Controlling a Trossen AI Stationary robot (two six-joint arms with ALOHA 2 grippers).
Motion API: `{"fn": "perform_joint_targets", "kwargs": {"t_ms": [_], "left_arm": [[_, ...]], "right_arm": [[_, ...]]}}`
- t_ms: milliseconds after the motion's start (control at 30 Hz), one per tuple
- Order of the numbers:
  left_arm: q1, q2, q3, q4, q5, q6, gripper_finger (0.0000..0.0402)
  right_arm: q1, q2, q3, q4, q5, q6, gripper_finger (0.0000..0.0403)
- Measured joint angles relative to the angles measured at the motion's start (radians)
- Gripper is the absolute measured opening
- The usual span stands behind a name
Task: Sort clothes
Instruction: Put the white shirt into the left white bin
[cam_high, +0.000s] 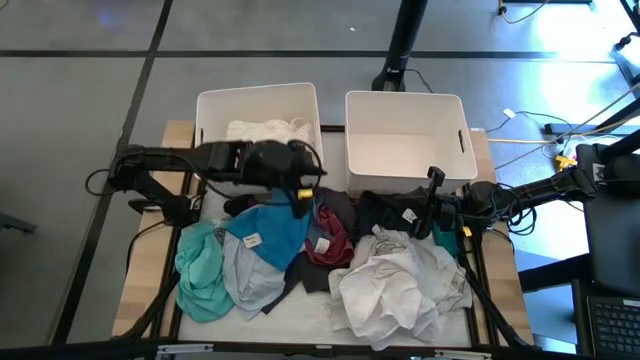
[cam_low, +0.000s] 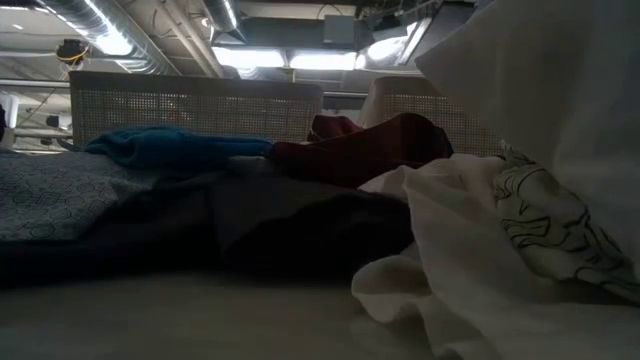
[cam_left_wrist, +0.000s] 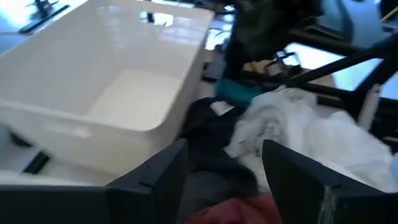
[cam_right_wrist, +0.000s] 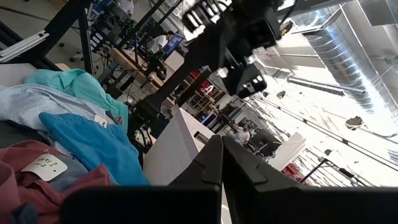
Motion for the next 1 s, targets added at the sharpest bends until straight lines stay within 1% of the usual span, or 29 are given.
{"fn": "perform_joint_targets", "kwargs": {"t_ms": [100,233,400,500,700,1000], "left_arm": [[-0.039,0.023,-0.042,0.09,-0.003,-0.011,0.0196],[-0.086,0.081,-0.068,0.158,-0.004,-0.035,0.0196],[-0.14,0.181,-0.106,0.288,-0.019,-0.035,0.0196],[-0.164,0.253,-0.108,0.36,-0.019,-0.042,0.0196],[-0.187,0.388,-0.108,0.501,-0.037,-0.095,0.0196],[-0.192,0.533,-0.108,0.667,-0.036,-0.099,0.0196]], "right_arm": [[0.0,0.0,0.0,0.0,-0.016,0.0,0.0008],[0.0,0.0,0.0,0.0,-0.017,0.0,0.0008],[0.0,0.0,0.0,0.0,-0.018,0.0,0.0008],[0.0,0.0,0.0,0.0,-0.018,0.0,0.0008],[0.001,0.0,0.0,0.0,-0.031,0.0,0.0008],[0.0,0.0,0.0,0.009,-0.031,0.0,0.0008]]}}
